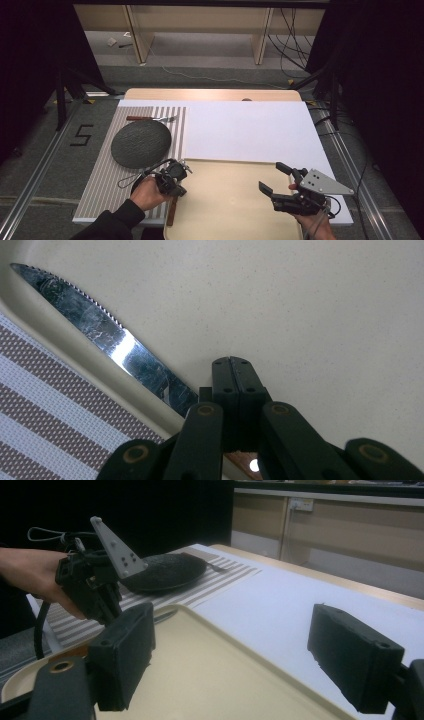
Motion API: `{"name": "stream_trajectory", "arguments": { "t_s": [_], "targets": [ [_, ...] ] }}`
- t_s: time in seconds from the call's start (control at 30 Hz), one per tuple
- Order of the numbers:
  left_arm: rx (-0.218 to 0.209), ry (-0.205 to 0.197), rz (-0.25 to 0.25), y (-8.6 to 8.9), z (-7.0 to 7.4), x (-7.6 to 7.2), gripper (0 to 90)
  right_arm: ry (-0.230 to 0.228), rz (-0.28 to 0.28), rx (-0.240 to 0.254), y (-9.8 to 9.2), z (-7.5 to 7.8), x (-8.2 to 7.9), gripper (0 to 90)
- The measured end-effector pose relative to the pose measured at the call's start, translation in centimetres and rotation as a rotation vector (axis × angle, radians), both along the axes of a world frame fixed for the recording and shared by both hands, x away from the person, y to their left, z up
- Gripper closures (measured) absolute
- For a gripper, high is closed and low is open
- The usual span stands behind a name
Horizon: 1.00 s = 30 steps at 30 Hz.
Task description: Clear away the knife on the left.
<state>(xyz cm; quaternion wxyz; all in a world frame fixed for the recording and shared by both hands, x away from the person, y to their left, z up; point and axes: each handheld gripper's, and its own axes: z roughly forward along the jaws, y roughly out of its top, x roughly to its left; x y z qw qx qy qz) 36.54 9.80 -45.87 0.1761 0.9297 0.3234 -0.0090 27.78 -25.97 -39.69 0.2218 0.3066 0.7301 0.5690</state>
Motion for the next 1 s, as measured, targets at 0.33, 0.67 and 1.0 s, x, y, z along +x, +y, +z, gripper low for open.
{"name": "stream_trajectory", "arguments": {
  "t_s": [0.33,0.67,1.0],
  "targets": [
    [-0.071,-0.004,-0.008,0.1,0.7,-0.2,76.3,0.0,0.0,0.0,0.0,0.0,0.0,20.1],
    [-0.142,0.013,0.005,0.0,1.1,-0.4,55.4,0.0,0.001,0.0,0.0,0.0,0.0,20.1],
    [-0.335,-0.091,0.033,-0.1,2.5,-1.1,25.3,0.0,0.0,0.0,0.0,0.0,0.0,20.1]
  ]
}}
